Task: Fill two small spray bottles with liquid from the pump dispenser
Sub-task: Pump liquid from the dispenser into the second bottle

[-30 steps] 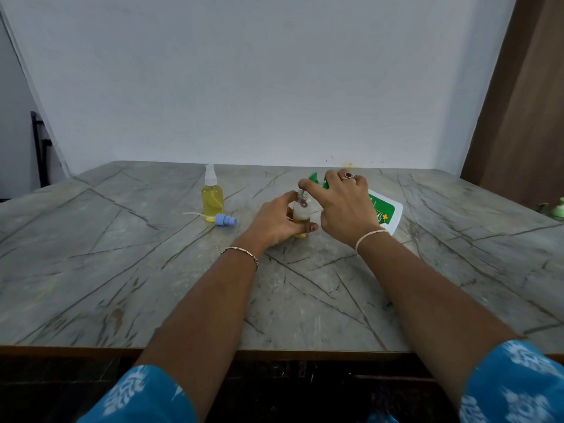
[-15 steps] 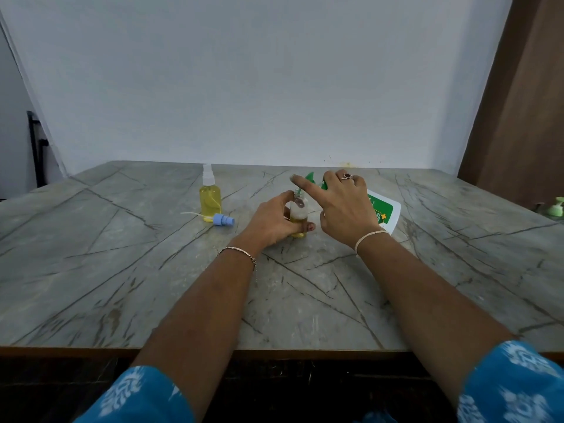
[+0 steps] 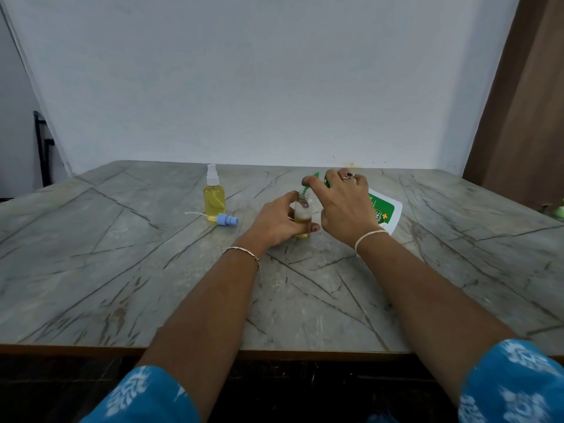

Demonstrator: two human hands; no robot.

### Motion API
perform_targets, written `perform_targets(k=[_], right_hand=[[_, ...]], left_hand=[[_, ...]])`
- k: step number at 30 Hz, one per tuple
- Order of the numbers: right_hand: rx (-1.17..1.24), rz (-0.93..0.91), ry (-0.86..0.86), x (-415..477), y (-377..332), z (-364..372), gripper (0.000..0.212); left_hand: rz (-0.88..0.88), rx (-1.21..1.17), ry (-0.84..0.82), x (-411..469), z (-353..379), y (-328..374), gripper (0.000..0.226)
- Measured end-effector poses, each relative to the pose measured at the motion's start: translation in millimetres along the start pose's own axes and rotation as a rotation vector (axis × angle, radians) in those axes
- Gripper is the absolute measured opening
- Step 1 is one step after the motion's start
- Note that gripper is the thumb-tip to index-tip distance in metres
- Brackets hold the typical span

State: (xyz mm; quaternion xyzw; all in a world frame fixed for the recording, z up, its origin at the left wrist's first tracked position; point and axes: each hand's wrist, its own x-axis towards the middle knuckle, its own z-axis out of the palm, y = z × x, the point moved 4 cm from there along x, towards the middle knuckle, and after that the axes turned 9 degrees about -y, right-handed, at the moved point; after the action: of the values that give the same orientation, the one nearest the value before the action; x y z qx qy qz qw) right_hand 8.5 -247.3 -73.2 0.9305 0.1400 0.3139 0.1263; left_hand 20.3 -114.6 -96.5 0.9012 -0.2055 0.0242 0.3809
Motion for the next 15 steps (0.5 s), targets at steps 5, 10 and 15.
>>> perform_targets(k=[5,10,15], right_hand=[[-0.017,-0.024,0.016,-2.1,3.6,3.4,0.081],[0.010,-0.028,0.013,-4.6,7.5,3.7,0.082],[0.042,-0.007,0.019,-1.8,4.2,1.3,0.069]], left_hand=[[0.007,-0.005,0.004,2.5,0.6,-3.8,0.056],[0.008,-0.006,0.009,3.4,1.2,-4.3,0.060],[0.015,-0.005,0.010,3.7,1.2,-4.6,0.057]])
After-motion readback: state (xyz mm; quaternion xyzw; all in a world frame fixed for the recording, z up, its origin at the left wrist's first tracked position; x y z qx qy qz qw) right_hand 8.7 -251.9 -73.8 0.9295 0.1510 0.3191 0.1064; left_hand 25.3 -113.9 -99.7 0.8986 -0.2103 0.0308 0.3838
